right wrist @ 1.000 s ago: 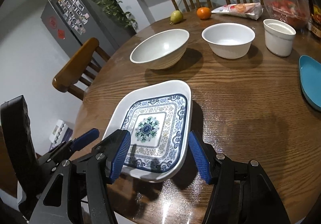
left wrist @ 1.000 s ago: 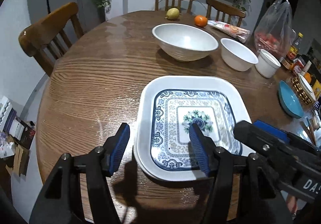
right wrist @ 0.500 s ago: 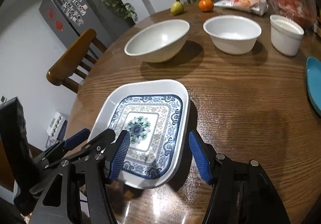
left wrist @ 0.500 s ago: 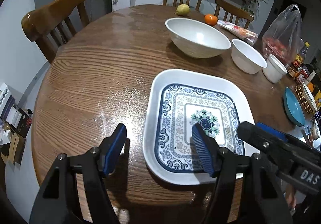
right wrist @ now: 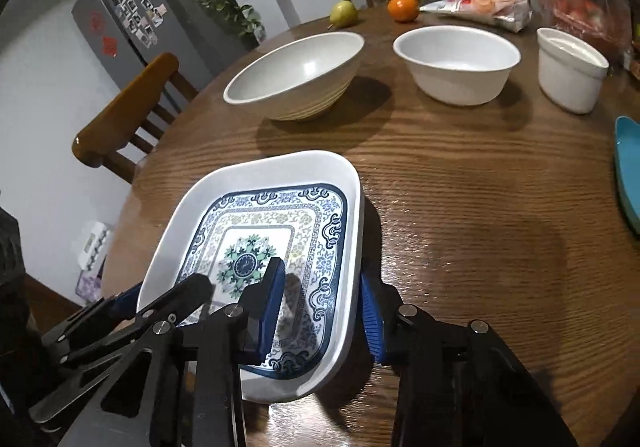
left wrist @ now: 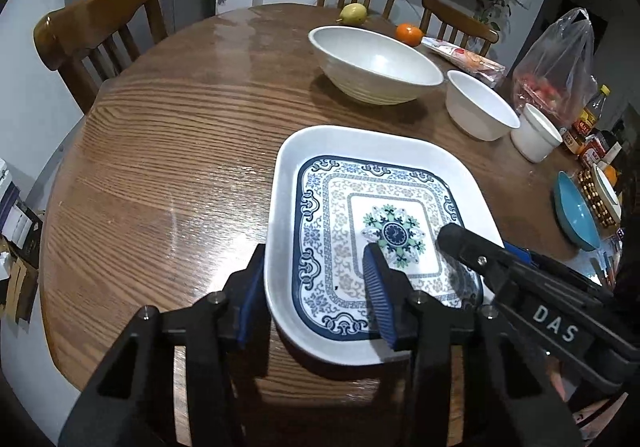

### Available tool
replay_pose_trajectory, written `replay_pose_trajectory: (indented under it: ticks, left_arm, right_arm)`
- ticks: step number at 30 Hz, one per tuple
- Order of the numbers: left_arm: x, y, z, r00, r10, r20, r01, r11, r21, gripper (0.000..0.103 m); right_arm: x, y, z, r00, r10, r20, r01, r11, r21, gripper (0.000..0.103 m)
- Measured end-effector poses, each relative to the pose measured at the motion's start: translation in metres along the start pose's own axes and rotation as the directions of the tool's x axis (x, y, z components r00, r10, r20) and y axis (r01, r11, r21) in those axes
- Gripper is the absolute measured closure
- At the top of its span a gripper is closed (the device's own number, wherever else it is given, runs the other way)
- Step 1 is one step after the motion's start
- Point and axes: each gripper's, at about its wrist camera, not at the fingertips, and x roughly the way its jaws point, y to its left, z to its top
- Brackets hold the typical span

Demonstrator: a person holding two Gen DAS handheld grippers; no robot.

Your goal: Organize plates and bowls

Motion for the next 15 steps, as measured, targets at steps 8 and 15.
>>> replay_pose_trajectory:
  ticks: [8,15]
  left_arm:
    - [-0.005,-0.024,0.002,0.999,-0.044,0.023,0.044,0.999,0.021,0.057]
    - [-0.008,-0.051,0.000,0.997,-0.076,0.025,0.075,0.996,0.052,0.057]
  right_arm:
    - [-0.021,-0.019,0.001,0.998,-0.033,0.045,0.033,0.999,0.010,0.064]
    - [-0.042,-0.036,0.002,0.992,-0.077,0.100,0.076,0.997,0.010,0.064]
